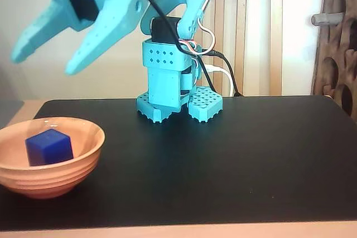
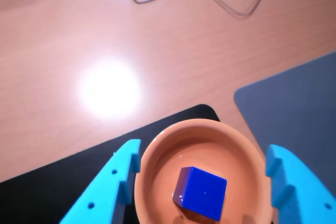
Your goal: Place the blue cube in the orange bowl.
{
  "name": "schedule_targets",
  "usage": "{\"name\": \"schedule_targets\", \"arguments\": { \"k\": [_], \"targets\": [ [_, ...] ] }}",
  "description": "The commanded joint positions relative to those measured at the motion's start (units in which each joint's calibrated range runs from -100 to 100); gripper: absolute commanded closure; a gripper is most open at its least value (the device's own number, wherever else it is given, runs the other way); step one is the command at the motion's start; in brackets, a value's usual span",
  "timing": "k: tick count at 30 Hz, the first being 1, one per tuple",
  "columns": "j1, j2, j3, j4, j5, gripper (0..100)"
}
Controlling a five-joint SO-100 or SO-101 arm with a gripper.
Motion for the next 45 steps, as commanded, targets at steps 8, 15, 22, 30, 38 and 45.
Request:
{"name": "schedule_targets", "arguments": {
  "k": [8, 15, 22, 30, 38, 45],
  "targets": [
    [-15.28, -8.13, -0.3, -1.05, -0.19, 74],
    [-23.61, -8.21, -0.3, -1.05, -0.19, 74],
    [-28.42, -8.73, -0.21, 1.56, -0.13, 74],
    [-28.02, -17.5, 3.15, 10.88, -0.19, 74],
    [-27.92, -24.23, 11.32, 10.88, -0.19, 74],
    [-28.02, -27.56, 16.31, 10.88, -0.19, 74]
  ]
}}
